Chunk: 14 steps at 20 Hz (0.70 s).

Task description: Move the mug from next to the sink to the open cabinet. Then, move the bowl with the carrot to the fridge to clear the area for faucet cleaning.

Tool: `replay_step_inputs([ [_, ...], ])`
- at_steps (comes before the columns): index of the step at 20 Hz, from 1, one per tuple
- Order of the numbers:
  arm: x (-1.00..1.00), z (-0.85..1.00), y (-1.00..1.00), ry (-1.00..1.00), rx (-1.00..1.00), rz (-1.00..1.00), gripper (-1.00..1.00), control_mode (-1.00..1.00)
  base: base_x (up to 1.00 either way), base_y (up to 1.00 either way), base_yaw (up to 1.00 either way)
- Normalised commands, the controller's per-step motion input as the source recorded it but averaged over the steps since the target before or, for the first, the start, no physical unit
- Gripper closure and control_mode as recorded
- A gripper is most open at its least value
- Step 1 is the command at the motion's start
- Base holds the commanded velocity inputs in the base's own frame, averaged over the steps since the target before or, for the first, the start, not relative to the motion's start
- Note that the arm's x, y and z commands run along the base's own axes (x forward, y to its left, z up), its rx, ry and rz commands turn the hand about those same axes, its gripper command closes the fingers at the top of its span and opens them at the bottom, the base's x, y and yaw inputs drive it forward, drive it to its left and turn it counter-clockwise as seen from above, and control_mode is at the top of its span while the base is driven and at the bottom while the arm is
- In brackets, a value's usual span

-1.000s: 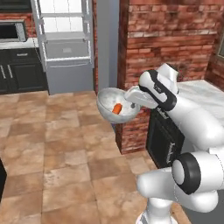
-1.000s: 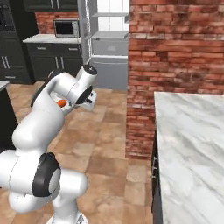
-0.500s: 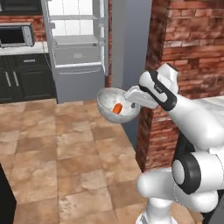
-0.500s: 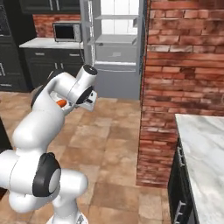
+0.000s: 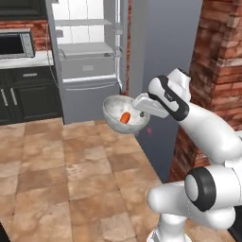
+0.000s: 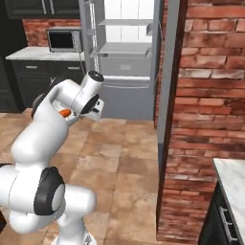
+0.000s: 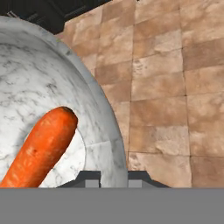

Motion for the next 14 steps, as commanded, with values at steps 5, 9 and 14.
replay_step_inputs([
  [5,0.0,0.0,0.0,0.0,0.0,0.0,1.0,1.0,1.0,0.33,-0.19],
  [9,0.0,0.0,0.0,0.0,0.0,0.0,1.0,1.0,1.0,0.44,-0.14],
  [14,0.0,0.0,0.0,0.0,0.0,0.0,1.0,1.0,1.0,0.56,-0.01],
])
